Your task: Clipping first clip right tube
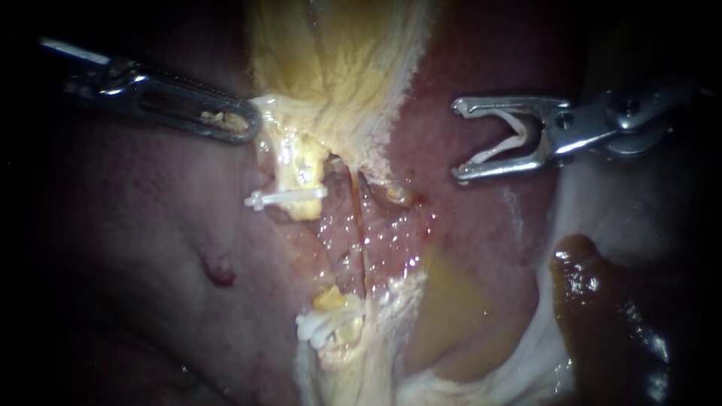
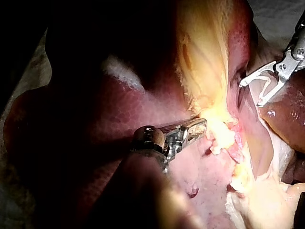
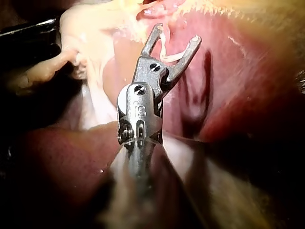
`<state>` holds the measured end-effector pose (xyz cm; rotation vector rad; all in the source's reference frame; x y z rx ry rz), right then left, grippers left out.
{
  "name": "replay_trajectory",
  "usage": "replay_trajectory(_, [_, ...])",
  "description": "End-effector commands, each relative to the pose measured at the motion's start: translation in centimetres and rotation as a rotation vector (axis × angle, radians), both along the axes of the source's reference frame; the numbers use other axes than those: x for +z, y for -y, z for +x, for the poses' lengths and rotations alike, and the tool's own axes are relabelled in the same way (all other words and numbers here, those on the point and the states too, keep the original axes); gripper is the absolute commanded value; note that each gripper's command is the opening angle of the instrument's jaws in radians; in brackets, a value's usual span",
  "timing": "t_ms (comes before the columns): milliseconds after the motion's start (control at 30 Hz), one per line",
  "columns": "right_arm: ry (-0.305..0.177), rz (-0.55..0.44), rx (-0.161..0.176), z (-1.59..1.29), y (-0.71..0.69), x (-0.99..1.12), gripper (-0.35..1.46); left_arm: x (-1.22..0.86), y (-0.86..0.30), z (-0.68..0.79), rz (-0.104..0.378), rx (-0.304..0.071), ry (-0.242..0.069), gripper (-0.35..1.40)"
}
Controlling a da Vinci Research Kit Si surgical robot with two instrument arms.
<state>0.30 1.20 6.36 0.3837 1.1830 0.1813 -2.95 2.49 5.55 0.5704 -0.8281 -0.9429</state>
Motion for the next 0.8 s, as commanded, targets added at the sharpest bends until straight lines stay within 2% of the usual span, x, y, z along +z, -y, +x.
replay_trajectory(33, [-0.001,0.016,-0.001,0.03,0.05,0.01,0.48,0.0,0.0,0.0,0.0,0.0,0.0,-0.35])
replay_trajectory(200, [-0.003,0.075,0.0,0.15,0.24,0.04,0.48,0.01,-0.01,0.0,0.0,0.0,0.0,-0.35])
replay_trajectory(367, [0.002,0.122,-0.012,0.24,0.39,0.09,0.48,0.01,-0.01,0.01,0.0,0.0,0.0,-0.35])
replay_trajectory(533, [0.022,0.154,-0.042,0.29,0.51,0.14,0.47,0.02,-0.01,0.01,0.0,0.0,0.0,-0.35])
replay_trajectory(800, [0.028,0.206,-0.063,0.43,0.71,0.26,0.46,0.02,-0.01,0.01,0.0,0.0,0.0,-0.35])
